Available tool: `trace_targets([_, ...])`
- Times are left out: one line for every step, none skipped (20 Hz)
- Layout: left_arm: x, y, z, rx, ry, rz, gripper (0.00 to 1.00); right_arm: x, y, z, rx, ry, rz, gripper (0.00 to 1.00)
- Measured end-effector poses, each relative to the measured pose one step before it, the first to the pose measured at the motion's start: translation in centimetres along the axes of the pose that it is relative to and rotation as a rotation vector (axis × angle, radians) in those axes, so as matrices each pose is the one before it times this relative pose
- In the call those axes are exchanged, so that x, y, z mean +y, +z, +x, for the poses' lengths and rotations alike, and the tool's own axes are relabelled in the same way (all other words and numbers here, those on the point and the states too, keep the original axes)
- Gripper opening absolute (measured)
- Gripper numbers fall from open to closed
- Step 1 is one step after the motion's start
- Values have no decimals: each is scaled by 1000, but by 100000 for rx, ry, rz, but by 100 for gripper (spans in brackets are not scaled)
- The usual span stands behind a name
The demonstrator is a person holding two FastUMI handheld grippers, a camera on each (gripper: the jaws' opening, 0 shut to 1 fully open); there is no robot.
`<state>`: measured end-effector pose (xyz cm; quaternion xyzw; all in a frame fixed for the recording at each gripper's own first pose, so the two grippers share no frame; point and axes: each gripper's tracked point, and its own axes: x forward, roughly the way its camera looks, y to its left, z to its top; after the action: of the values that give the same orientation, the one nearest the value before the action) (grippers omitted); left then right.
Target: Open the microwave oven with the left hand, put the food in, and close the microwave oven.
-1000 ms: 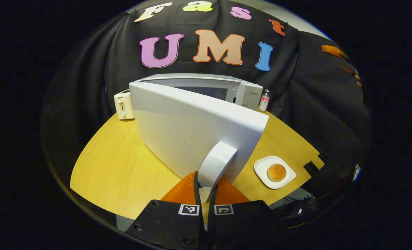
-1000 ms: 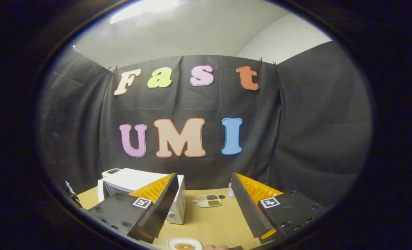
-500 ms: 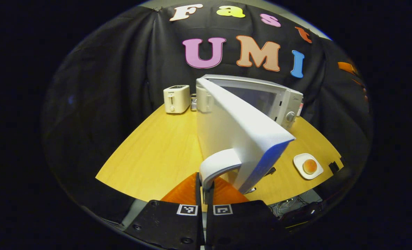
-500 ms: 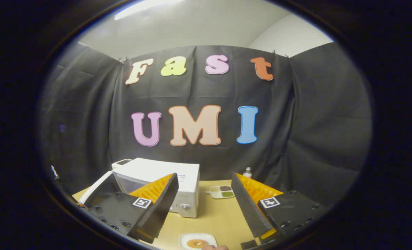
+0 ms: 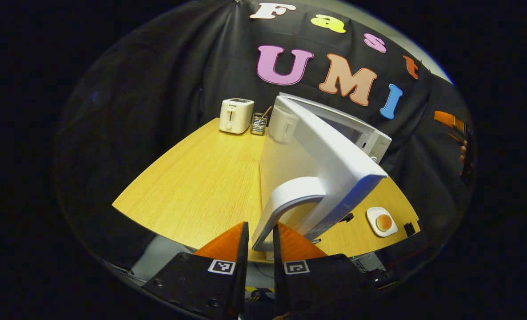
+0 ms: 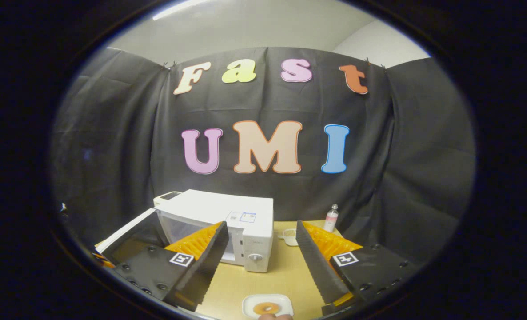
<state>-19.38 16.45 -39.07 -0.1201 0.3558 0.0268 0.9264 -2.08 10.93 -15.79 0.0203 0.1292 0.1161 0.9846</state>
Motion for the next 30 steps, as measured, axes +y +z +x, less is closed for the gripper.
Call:
trace_targets([-76,-100,-358,-232,-266,274,25,166,-88,76,448,151,-352,97])
trace_targets([-129,50,-210,-377,-532,782,32,187,-199,85,328,161,-535,97])
trace_targets([-119,110,-358,-597,-696,1150,18,133,-175,74,421,191,-660,97])
trace_targets([-1,341,-365,-416,-53,849,25,113,-370,-11,579,316,-637,97])
trace_targets([319,286,-300,-775,242,891,25,81,-389,63,820,231,-645,97])
trace_targets([322,672,-600,-1786,2301,1690,33,0,-546,-6,897,-67,-691,97])
trace_targets([893,1298,-546,-4343,3417,2679,39,-61,-383,-17,650,-219,-398,97])
trace_targets([511,1175,-719,-2931,1860,2206,38,-83,-521,-75,569,-381,-94,97])
trace_targets([330,1393,-523,-3943,1880,1327,63,-162,-378,-30,557,-391,70,97])
trace_targets([305,1609,-562,-2684,1284,739,58,-56,-396,7,461,-261,168,97])
trace_targets([55,1515,-595,-3807,886,688,70,2,-324,64,574,169,332,97])
trace_targets([236,2034,-663,-4690,986,261,71,-30,-347,32,231,64,316,97])
trace_targets([70,2384,-511,-5914,1148,831,73,-86,-159,25,31,-75,90,97])
trace_targets([152,2955,-472,-7735,1637,1458,74,-96,-339,15,-97,72,14,97])
trace_targets([63,2977,-300,-7800,1537,2313,73,-98,-308,69,-165,-67,111,97])
trace_targets([-61,3113,46,-7304,555,1973,73,-30,-417,8,-43,46,438,97])
trace_targets([-336,2393,-419,-5487,299,1699,74,-22,-721,91,599,100,847,97])
trace_targets([-454,2095,42,-3711,-989,1742,75,48,-1099,106,1104,322,1333,97])
trace_targets([-560,1281,132,-3313,-609,1302,83,74,-1206,140,1743,393,1373,97])
trace_targets([-287,1160,0,-2212,-416,1538,91,110,-1350,112,1961,519,1093,97])
trace_targets([-485,1025,88,-2761,-706,991,99,-249,-1759,261,2854,-605,334,97])
trace_targets([-546,698,-26,-1963,-803,516,97,-424,-2083,245,3882,-932,516,97])
trace_targets([-382,202,132,-663,-969,44,98,-398,-2255,376,4424,-1140,706,97])
trace_targets([-285,147,-104,-115,-724,-915,96,-546,-2171,416,4089,-1438,1375,97])
trace_targets([-240,-176,14,191,-258,-1561,100,-509,-2023,484,3728,-1222,1527,98])
trace_targets([-141,-453,77,1885,-320,-1414,100,-400,-2103,654,4637,-981,1331,98])
trace_targets([-59,-772,11,1834,201,-1019,96,-435,-1947,633,4349,-1056,1288,98])
trace_targets([361,-260,110,708,1204,-1123,96,-650,-1876,574,4105,-1215,1216,98])
trace_targets([170,-78,-5,547,593,-1027,97,-408,-1572,730,4293,-770,1212,98])
trace_targets([40,-84,-27,197,121,-1180,100,-328,-1475,779,4266,-595,1102,98])
